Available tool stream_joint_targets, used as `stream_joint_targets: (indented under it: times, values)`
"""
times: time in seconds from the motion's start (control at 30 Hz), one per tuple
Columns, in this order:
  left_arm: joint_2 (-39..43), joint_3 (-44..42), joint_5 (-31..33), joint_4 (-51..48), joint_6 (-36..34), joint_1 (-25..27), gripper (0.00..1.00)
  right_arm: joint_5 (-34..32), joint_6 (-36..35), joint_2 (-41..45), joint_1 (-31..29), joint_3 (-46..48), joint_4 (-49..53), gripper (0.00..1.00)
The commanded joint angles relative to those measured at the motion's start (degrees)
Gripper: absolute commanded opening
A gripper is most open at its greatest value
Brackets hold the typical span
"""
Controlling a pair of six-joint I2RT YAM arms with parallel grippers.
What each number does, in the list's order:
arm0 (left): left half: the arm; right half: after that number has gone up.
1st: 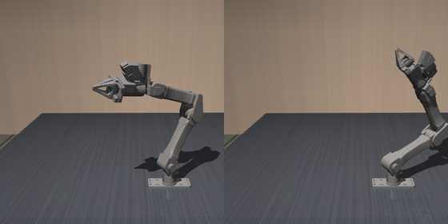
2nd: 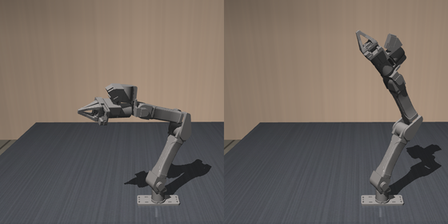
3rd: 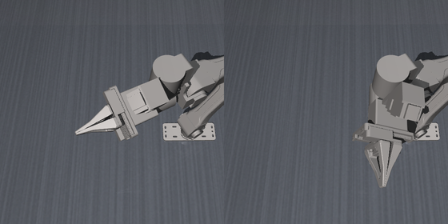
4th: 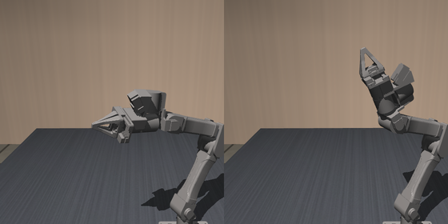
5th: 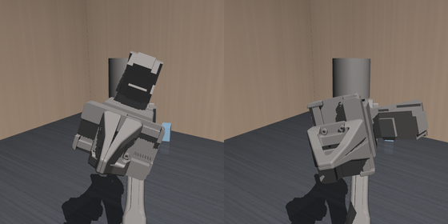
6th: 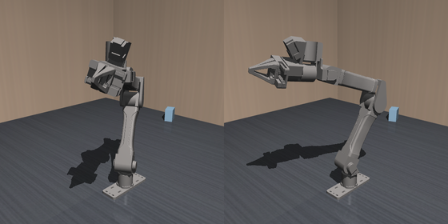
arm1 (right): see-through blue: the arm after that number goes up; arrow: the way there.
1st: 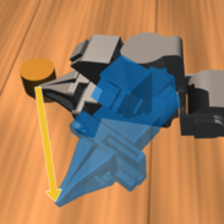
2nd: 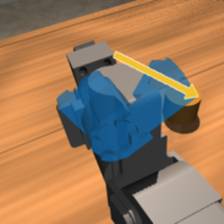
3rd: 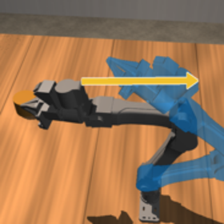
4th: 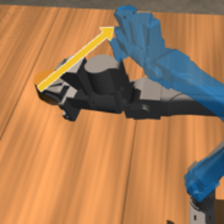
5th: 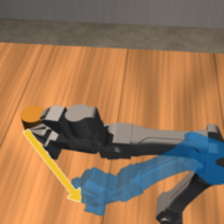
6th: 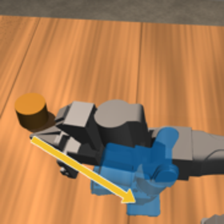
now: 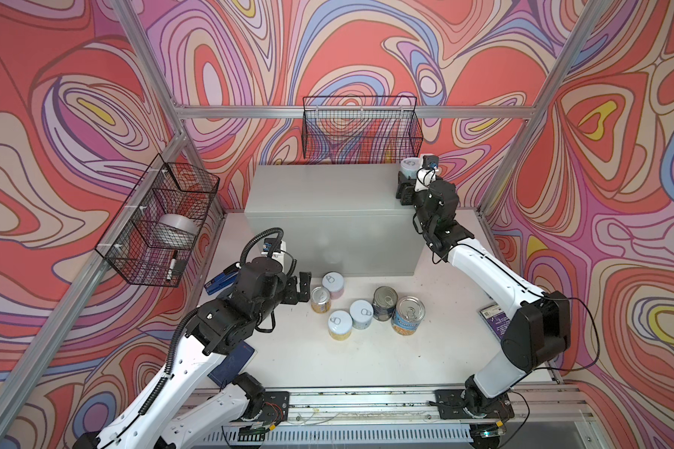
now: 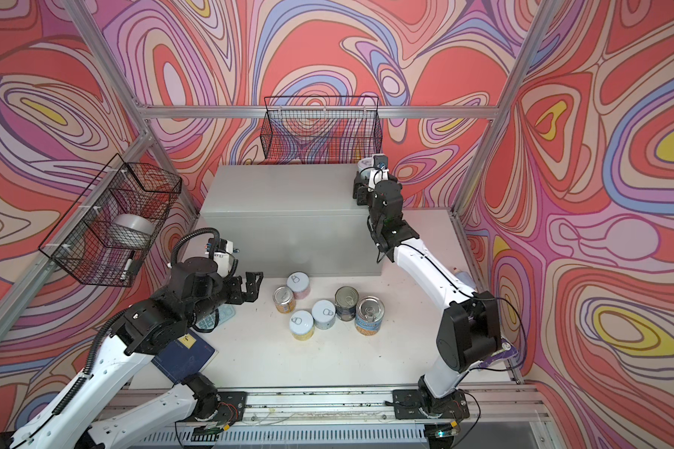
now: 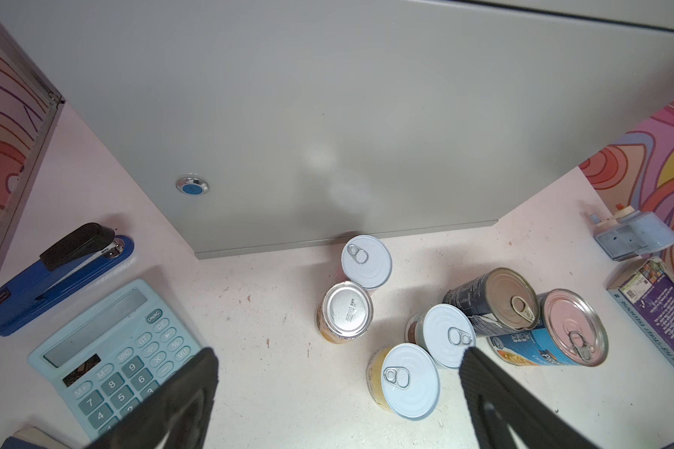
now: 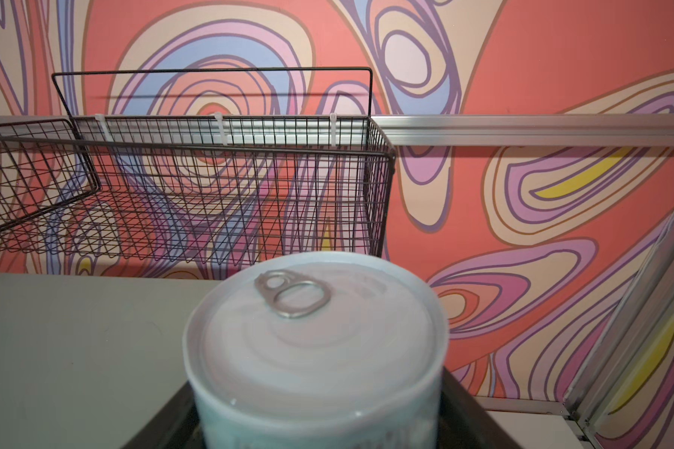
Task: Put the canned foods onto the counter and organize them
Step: 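Lower the pale-blue can onto the far cabinet corner and open the right gripper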
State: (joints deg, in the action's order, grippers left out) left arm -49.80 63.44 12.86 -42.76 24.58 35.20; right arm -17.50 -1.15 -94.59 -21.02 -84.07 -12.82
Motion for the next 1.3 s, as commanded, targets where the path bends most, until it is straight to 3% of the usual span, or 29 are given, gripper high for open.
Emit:
stream_joint_targets:
  times: [0.0, 0.3, 0.5, 0.93, 1.13, 1.27]
  values:
    - [0.1, -0.4, -0.1, 1.6, -0.9, -0.3, 1.0, -0.2, 1.8, -0.1, 0.4, 1.0, 6.5, 0.69]
    - [-0.2, -0.4, 0.2, 1.2, -0.9, -0.3, 1.0, 1.0, 2.5, 0.9, 0.4, 2.0, 6.2, 0.98]
    - [-0.4, -0.6, 0.4, 1.5, -0.8, -0.3, 1.0, 0.7, 2.7, 2.3, 0.4, 1.9, 7.2, 0.99]
    - [-1.2, -2.1, 1.4, -0.2, 2.5, -0.3, 1.0, -1.1, 6.1, 15.7, 0.5, 8.0, 12.3, 0.99]
    - [-1.5, -7.0, -3.1, -0.2, 4.4, -0.3, 1.0, -2.9, 2.8, 23.7, 0.6, 17.8, 11.1, 0.99]
    - [-2.1, -12.4, -10.7, 2.5, 5.0, -0.2, 0.99, -5.5, 4.1, 27.9, 0.5, 21.9, 13.2, 0.98]
